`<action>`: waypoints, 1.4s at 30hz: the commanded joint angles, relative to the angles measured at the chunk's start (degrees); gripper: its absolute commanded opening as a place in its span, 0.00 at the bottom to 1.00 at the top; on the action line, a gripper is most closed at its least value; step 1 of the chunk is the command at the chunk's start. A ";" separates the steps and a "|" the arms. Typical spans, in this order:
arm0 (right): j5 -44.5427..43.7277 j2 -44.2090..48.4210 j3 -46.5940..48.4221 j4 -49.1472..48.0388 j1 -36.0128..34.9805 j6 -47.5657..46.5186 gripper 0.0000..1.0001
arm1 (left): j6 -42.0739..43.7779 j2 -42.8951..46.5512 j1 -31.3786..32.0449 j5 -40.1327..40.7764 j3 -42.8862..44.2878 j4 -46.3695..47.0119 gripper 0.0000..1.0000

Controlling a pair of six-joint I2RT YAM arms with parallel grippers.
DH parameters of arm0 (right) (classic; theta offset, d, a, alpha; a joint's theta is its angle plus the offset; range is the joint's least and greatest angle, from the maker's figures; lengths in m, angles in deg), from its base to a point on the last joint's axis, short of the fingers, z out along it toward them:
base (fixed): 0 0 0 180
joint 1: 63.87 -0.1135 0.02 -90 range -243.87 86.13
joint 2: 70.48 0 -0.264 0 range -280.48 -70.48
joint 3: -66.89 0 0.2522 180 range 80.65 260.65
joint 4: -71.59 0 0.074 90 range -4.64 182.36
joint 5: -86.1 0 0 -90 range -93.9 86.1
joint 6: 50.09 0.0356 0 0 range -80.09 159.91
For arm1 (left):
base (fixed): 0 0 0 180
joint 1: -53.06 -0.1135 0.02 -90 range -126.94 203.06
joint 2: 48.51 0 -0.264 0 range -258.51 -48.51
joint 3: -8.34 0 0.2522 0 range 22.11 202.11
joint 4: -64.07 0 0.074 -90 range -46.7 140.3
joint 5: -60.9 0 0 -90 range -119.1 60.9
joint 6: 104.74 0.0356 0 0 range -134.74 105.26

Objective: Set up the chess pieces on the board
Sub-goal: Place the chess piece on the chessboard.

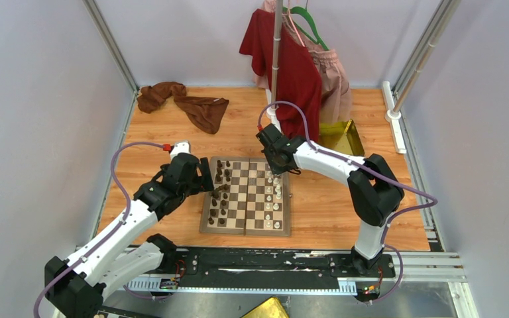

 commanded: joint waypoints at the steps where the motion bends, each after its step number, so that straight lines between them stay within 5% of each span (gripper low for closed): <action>1: 0.52 -1.18 2.04 0.35 -0.90 -0.92 0.00 | 1.00 -0.37 -0.44 0.46 1.20 0.00 1.00; 13: 1.33 -1.62 1.66 1.00 -1.11 -0.96 0.00 | 0.82 -0.76 -0.48 0.10 0.70 0.67 1.00; 23: 1.32 -1.06 1.96 1.37 -1.45 -2.22 0.26 | 0.48 -0.97 -0.48 -0.52 0.46 1.32 1.00; 42: -2.21 4.03 4.82 3.78 -2.16 -3.24 0.32 | -0.39 0.24 -0.48 -1.12 0.33 1.39 1.00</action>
